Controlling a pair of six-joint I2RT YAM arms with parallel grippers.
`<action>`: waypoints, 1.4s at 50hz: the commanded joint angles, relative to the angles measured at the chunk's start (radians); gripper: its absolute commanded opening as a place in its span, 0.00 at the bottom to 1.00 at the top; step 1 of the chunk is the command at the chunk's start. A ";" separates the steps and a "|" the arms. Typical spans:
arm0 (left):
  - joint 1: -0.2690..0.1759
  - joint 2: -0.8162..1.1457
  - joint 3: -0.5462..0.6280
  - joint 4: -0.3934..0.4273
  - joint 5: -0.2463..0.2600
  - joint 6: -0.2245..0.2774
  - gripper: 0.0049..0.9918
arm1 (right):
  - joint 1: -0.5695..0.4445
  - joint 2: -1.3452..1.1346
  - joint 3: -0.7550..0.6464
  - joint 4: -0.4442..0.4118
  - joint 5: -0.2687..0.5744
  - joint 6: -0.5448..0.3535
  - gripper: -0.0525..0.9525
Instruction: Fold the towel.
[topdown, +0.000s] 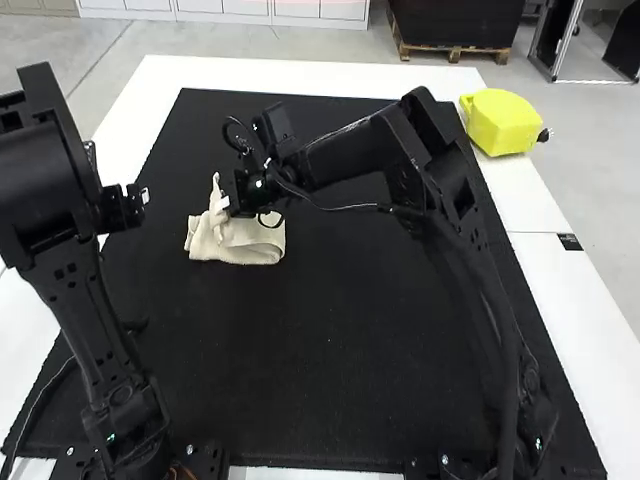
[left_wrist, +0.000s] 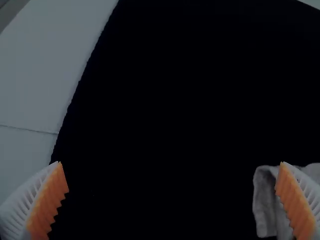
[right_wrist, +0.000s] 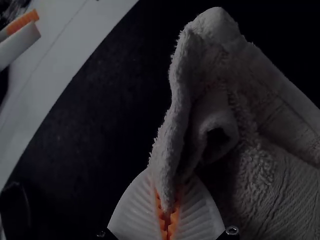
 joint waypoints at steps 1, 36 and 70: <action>0.008 -0.031 -0.008 0.006 0.007 0.016 0.98 | 0.021 0.017 0.068 -0.008 -0.011 0.038 0.16; -0.001 -0.043 -0.021 0.020 0.004 0.013 0.98 | -0.037 -0.008 0.097 -0.191 -0.023 -0.097 0.72; -0.001 -0.043 -0.016 0.038 0.005 0.013 0.98 | -0.037 -0.022 -0.067 0.026 -0.015 -0.098 0.03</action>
